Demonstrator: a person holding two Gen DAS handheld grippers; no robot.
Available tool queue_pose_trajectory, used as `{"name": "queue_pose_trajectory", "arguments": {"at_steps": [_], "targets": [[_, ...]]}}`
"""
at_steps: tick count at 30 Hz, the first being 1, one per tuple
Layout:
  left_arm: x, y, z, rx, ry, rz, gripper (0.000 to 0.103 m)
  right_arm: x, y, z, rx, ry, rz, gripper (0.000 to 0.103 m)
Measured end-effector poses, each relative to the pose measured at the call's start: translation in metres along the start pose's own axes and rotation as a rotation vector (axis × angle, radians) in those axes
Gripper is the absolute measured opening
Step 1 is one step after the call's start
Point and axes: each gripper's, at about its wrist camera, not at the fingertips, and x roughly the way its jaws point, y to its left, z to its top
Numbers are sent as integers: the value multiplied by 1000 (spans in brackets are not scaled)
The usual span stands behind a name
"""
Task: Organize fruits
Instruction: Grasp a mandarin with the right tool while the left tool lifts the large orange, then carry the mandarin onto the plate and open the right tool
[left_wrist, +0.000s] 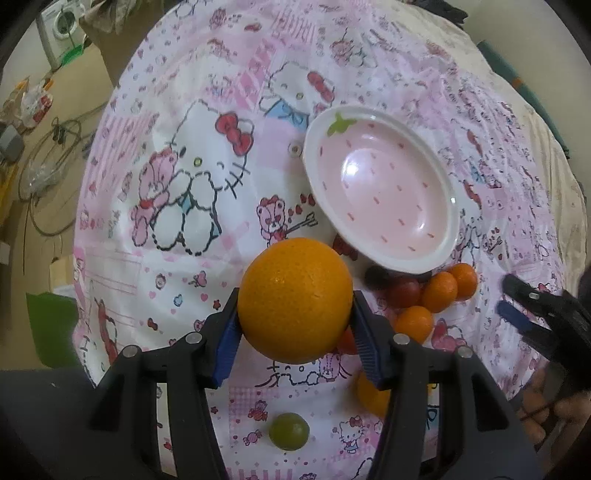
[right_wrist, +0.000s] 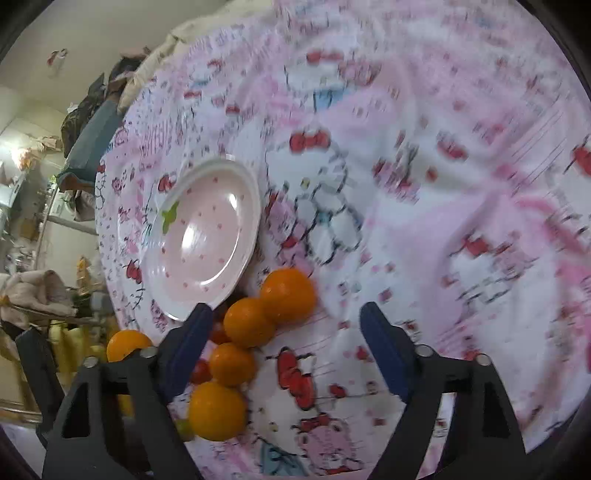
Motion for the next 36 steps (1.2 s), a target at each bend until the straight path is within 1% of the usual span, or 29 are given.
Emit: {"name": "queue_pose_trajectory", "arguments": {"at_steps": [5, 7, 9, 11, 15, 16, 22, 29, 32, 36], "targets": [[-12, -5, 0, 30, -33, -2, 51, 26, 3, 6, 29, 67, 30, 61], [-14, -7, 0, 38, -42, -6, 51, 33, 4, 10, 36, 71, 31, 60], [-16, -9, 0, 45, -50, -6, 51, 37, 4, 12, 35, 64, 5, 59], [-17, -9, 1, 49, -56, -6, 51, 44, 1, 13, 37, 75, -23, 54], [-16, -10, 1, 47, -54, -8, 51, 49, -6, 12, 57, 87, -28, 49], [-16, -10, 1, 45, -52, -9, 51, 48, -7, 12, 60, 83, -9, 45], [-12, -12, 1, 43, -44, -6, 51, 44, -7, 12, 47, 75, 2, 44], [-12, -12, 2, 44, -51, 2, 51, 25, -1, 15, 25, 14, 29, 44], [-22, -13, 10, 59, -52, -15, 51, 13, 6, 19, 4, -16, 51, 44], [-35, -19, 27, 92, -74, -6, 51, -2, 24, 27, -75, -59, 61, 44]]}}
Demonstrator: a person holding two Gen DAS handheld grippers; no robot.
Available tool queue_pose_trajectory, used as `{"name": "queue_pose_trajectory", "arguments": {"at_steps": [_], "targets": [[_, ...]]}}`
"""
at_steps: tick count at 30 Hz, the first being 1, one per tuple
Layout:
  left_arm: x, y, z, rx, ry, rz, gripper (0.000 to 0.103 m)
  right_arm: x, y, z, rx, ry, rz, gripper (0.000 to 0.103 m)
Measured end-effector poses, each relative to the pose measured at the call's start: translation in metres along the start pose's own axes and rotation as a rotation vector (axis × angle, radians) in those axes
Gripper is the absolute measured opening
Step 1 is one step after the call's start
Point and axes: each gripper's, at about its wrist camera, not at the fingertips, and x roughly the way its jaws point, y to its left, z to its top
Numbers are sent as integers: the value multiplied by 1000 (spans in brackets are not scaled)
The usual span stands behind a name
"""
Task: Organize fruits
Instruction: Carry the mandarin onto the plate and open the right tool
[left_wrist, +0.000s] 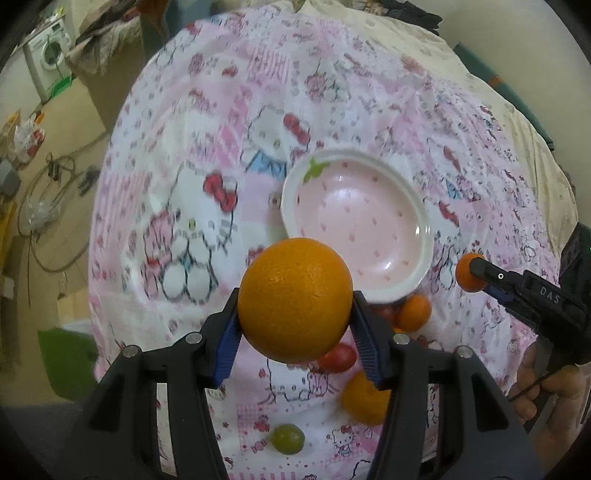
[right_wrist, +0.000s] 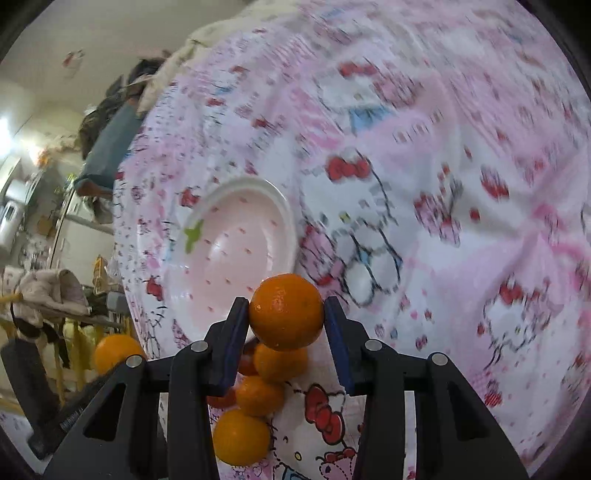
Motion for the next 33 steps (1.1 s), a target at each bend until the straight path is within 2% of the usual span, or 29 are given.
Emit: {"name": "queue_pose_trajectory", "arguments": {"at_steps": [8, 10, 13, 16, 19, 22, 25, 29, 33], "targets": [[6, -16, 45, 109, -17, 47, 51, 2, 36, 31, -139, -33, 25, 44], [13, -18, 55, 126, -25, 70, 51, 12, 40, 41, -162, -23, 18, 44], [25, -14, 63, 116, -29, 57, 51, 36, 45, 53, -201, 13, -4, 44], [35, -12, 63, 140, -44, 111, 51, 68, 55, 62, -279, 49, -56, 43], [39, -4, 65, 122, -35, 94, 51, 94, 70, 64, -423, 45, -171, 44], [44, 5, 67, 104, -23, 108, 51, 114, 82, 66, -493, 53, -177, 44], [47, 13, 68, 78, -5, 110, 51, 130, 86, 69, -528, 70, -185, 44], [48, 14, 67, 78, -3, 103, 51, 139, 88, 71, -563, 51, -200, 46], [48, 12, 69, 70, 4, 82, 51, 143, 83, 71, -526, 82, -161, 50]]}}
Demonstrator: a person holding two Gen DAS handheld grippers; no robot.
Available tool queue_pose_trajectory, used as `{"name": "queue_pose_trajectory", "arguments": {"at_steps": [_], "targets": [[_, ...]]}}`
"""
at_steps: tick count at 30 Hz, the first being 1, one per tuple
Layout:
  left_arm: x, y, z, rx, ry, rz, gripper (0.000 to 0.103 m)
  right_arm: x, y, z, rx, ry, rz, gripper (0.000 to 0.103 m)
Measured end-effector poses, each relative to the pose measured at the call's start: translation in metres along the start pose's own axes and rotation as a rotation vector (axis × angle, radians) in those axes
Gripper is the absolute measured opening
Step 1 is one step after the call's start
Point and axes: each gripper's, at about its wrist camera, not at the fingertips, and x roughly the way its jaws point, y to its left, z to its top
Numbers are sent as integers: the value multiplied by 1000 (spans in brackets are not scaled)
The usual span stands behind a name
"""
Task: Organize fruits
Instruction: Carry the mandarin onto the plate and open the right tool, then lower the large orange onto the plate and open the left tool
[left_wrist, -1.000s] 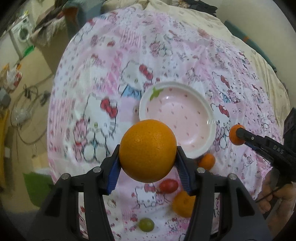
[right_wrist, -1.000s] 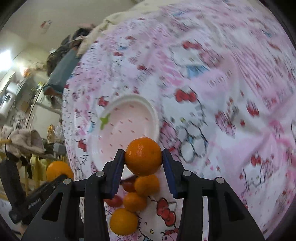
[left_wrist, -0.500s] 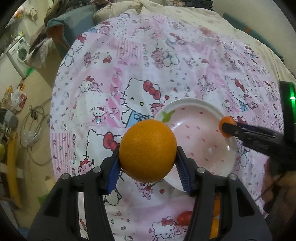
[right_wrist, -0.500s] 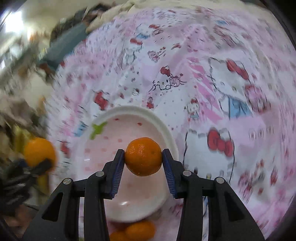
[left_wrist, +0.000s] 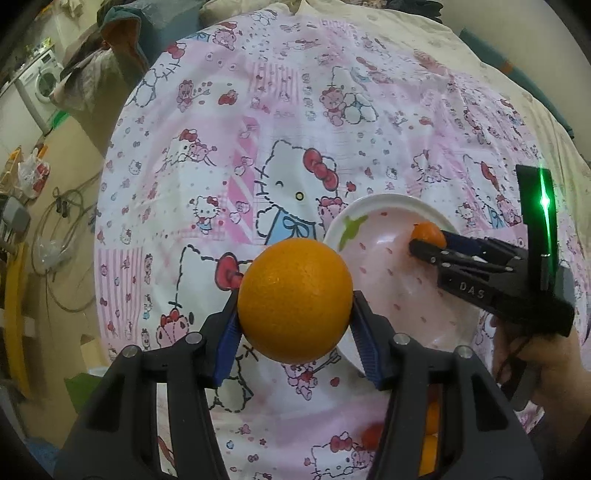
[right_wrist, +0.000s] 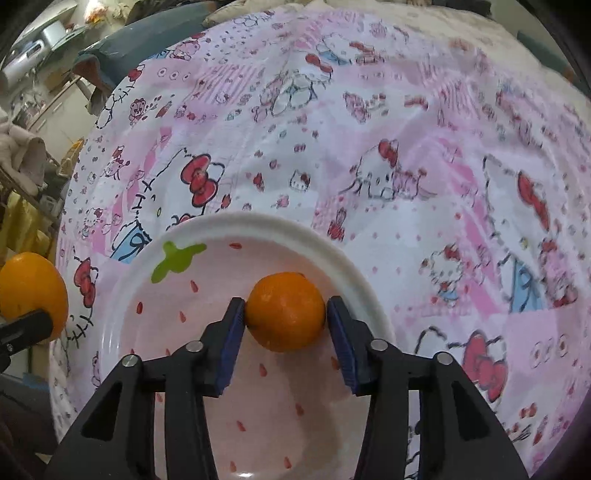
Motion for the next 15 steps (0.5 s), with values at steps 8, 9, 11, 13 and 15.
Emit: {"name": "queue_pose_trajectory", "arguments": {"at_steps": [8, 9, 11, 13, 15], "targets": [[7, -5, 4, -33, 20, -19, 51, -20, -8, 0, 69, -29, 40, 68], [9, -7, 5, -36, 19, -19, 51, -25, -11, 0, 87, -29, 43, 68], [15, -11, 8, -40, 23, -22, 51, -36, -20, 0, 148, -27, 43, 68], [20, -14, 11, -59, 31, -44, 51, -50, -32, -2, 220, -43, 56, 68], [27, -19, 14, -73, 41, -66, 51, -62, -42, -3, 266, -50, 54, 68]]}}
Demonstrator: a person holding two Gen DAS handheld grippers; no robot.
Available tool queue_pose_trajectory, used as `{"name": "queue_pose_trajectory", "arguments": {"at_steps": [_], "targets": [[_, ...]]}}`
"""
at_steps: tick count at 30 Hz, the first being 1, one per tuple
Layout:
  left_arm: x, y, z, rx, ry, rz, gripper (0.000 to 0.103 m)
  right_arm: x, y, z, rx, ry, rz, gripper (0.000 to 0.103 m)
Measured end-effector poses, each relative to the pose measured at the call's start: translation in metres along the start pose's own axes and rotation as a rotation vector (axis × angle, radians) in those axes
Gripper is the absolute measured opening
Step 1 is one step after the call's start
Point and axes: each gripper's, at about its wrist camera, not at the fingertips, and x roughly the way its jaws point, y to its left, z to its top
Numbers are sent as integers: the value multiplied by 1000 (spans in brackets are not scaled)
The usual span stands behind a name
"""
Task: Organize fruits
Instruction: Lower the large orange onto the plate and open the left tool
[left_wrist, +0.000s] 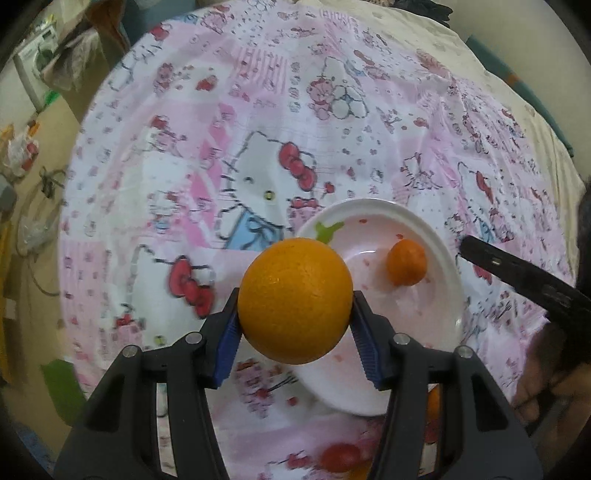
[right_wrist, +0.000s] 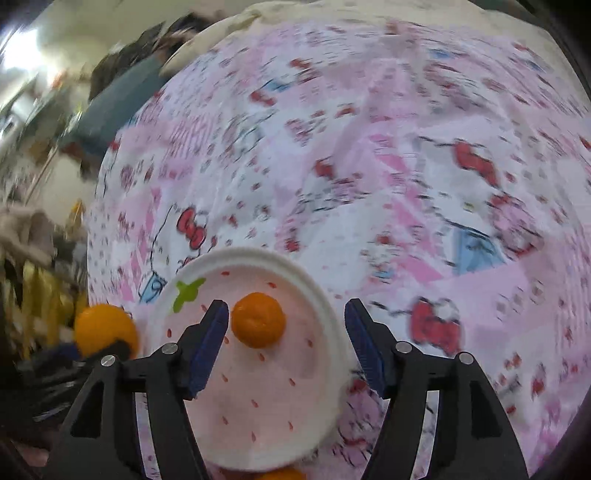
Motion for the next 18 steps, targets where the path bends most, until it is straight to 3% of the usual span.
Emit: {"name": "queue_pose_trajectory", "arguments": {"at_steps": [7, 13, 18], "targets": [[26, -26, 8, 32, 30, -8, 51, -37, -25, -5, 50, -33, 12, 68], [47, -36, 14, -4, 80, -52, 52, -54, -49, -20, 84, -26, 26, 68], [60, -37, 24, -45, 78, -81, 52, -58, -67, -22, 144, -15, 43, 68]]}}
